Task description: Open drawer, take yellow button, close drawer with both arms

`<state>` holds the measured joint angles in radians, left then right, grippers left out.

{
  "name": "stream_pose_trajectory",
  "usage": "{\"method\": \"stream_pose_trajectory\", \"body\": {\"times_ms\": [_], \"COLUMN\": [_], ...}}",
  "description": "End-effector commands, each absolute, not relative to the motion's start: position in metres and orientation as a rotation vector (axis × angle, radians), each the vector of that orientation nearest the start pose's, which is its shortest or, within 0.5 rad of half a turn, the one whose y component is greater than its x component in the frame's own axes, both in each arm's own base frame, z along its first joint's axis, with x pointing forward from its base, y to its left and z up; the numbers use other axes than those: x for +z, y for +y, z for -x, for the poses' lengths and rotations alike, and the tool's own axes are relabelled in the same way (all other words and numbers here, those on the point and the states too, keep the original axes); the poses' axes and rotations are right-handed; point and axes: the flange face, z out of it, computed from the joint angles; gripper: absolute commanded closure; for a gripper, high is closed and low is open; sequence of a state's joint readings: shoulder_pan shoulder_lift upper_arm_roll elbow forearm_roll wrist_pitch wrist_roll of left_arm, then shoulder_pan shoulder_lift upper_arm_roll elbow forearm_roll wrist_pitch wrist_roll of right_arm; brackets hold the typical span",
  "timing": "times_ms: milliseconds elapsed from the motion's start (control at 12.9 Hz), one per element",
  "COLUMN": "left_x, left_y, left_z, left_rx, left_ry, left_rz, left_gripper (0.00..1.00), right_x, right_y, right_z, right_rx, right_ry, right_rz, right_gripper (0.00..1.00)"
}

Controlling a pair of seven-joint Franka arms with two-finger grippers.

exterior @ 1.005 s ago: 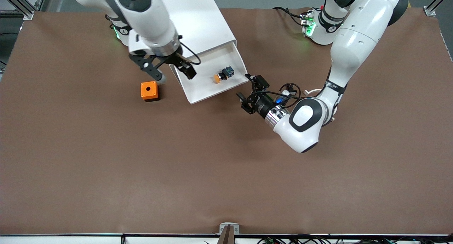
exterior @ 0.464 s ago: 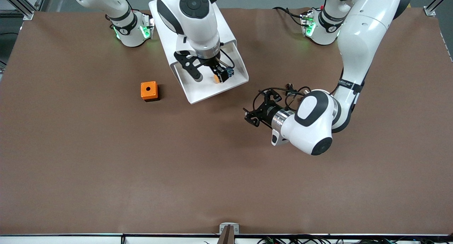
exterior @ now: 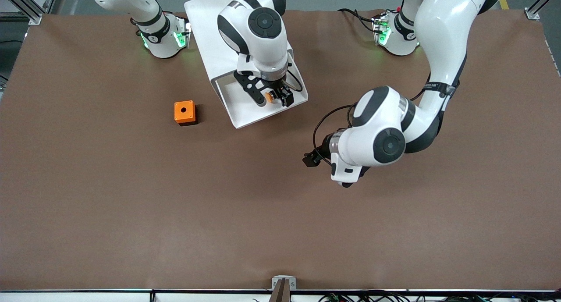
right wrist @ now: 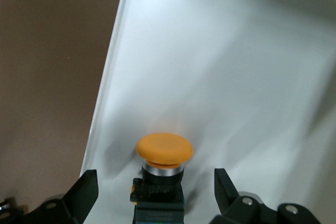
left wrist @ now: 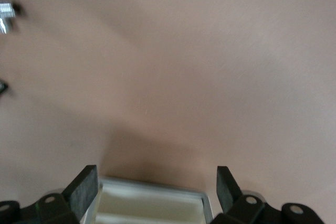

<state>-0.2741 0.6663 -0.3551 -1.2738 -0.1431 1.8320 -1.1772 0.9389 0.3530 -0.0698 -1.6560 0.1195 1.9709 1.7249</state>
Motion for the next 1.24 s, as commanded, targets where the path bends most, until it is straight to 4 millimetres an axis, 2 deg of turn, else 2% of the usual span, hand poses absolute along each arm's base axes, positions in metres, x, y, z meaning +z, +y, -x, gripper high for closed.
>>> {"method": "stream_pose_trajectory", "body": {"times_ms": [0, 232, 464, 618, 773, 850, 1005, 1082, 1159], "left_x": [0.392, 0.395, 0.394, 0.394, 0.392, 0.389, 0.391, 0.386, 0.386], "left_y": [-0.393, -0.400, -0.403, -0.403, -0.405, -0.408, -0.409, -0.413, -0.418], "left_z": [-0.603, -0.598, -0.596, -0.595, -0.590, -0.584, -0.574, -0.566, -0.558], "left_rx": [0.358, 0.271, 0.273, 0.271, 0.275, 0.276, 0.254, 0.252, 0.247], "left_ry": [-0.938, -0.901, -0.893, -0.890, -0.876, -0.862, -0.851, -0.833, -0.815], "left_rz": [3.114, 3.095, 3.096, 3.096, 3.091, 3.091, 3.096, 3.097, 3.100], "left_gripper": [0.01, 0.00, 0.00, 0.00, 0.00, 0.00, 0.00, 0.00, 0.00], "right_x": [0.406, 0.406, 0.409, 0.414, 0.435, 0.453, 0.475, 0.479, 0.474], "right_y": [0.516, 0.514, 0.515, 0.507, 0.481, 0.459, 0.403, 0.367, 0.330], "right_z": [-0.404, -0.405, -0.406, -0.416, -0.443, -0.463, -0.507, -0.531, -0.553], "right_rx": [0.145, 0.151, 0.151, 0.147, 0.179, 0.211, 0.255, 0.264, 0.281], "right_ry": [1.403, 1.397, 1.384, 1.357, 1.308, 1.249, 1.079, 0.985, 0.900], "right_rz": [2.825, 2.830, 2.830, 2.833, 2.872, 2.919, 2.987, 3.004, 3.031], "right_gripper": [0.10, 0.45, 0.98, 1.00, 1.00, 1.00, 1.00, 1.00, 1.00]}}
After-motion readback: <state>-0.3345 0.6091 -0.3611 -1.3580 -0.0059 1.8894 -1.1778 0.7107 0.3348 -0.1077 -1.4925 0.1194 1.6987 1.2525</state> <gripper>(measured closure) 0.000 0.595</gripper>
